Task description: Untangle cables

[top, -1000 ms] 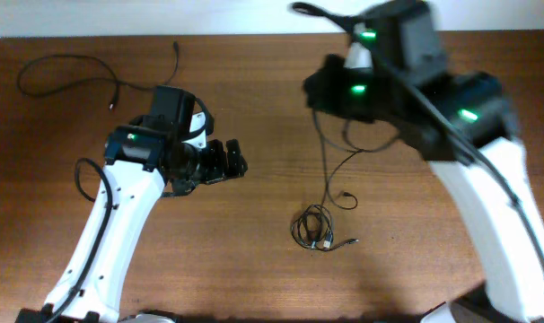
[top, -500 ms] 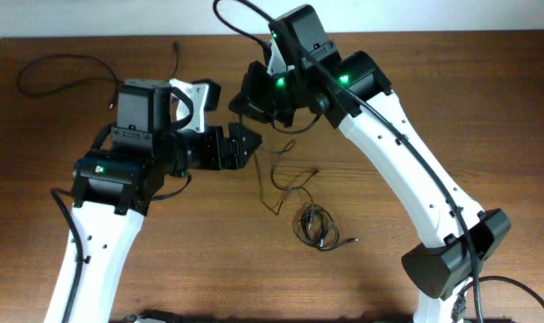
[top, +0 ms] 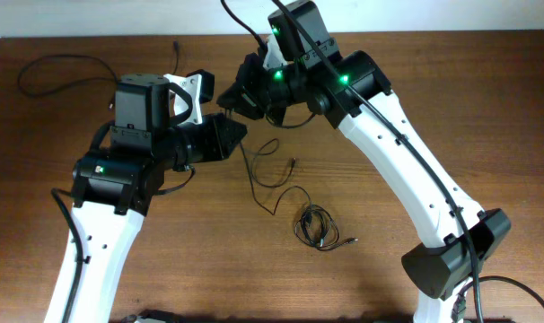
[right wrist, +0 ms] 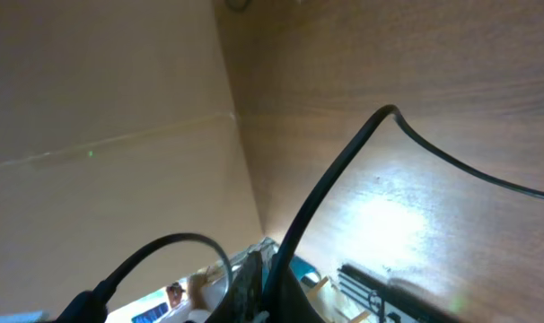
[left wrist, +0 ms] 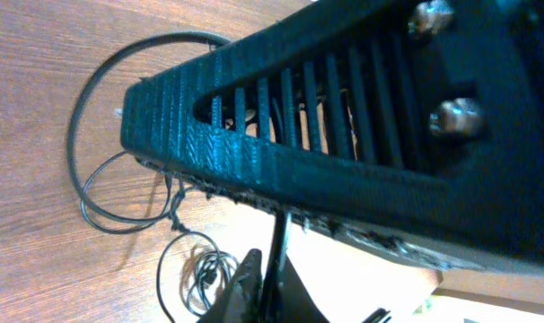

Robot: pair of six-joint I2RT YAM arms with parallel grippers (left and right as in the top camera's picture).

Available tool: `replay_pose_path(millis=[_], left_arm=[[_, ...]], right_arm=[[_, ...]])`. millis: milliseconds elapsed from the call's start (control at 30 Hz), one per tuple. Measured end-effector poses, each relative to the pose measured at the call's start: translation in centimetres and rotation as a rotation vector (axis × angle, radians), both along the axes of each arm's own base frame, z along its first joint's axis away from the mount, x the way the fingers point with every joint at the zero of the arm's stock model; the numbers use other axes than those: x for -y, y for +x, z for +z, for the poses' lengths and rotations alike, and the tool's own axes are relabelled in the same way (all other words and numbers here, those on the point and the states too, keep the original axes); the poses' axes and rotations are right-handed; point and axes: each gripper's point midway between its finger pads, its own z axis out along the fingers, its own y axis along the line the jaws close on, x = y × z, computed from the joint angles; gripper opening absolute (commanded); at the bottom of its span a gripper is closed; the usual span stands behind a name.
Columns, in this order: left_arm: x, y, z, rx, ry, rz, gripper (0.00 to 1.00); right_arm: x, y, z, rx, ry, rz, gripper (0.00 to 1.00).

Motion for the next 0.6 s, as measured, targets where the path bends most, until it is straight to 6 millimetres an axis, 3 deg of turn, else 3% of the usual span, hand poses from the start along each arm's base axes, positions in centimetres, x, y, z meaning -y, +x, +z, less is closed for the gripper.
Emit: replay_pose_path(millis=[33,67,100,167,267,333,433,600], left_arm=[[0.0,0.0,0.0,-0.001,0.001,0.001,0.00],[-0.2,0.1,-0.2,-0.004,0.011,0.012,0.00],[-0.5,0.1,-0.5,-0.012,0.026,0.027,0.00],[-2.1,0.2,-1.5,-0.044,0.083,0.091,0.00],[-5.8,0.7,-2.7,-0.092,0.142,0.211,0.00],[-8.2,0.6,-3.4,-0.121,0.175,0.274,0.00],[-10.8,0.4,-4.1,-0.159,0.210,0.355,0.00],[-15.2,-0.1,-4.9,-0.213,0.243,0.489,0.00]], right_arm=[[0.1,0.1,-0.1,0.021,-0.011,0.006,0.04],[0.2,0.2,-0.2,0.052,-0.022,0.022,0.18],[0.2,0.2,-0.2,0.082,-0.031,0.040,0.33],[1.1,-0.2,-1.2,0.098,-0.082,0.078,0.74],[5.1,-0.1,-3.8,0.064,-0.214,0.088,0.98],[9.7,1.2,-5.2,0.080,-0.306,0.092,0.99],[14.8,1.1,-6.6,0.046,-0.398,0.117,0.99],[24.6,3.0,-8.5,0.001,-0.611,-0.014,0.99]])
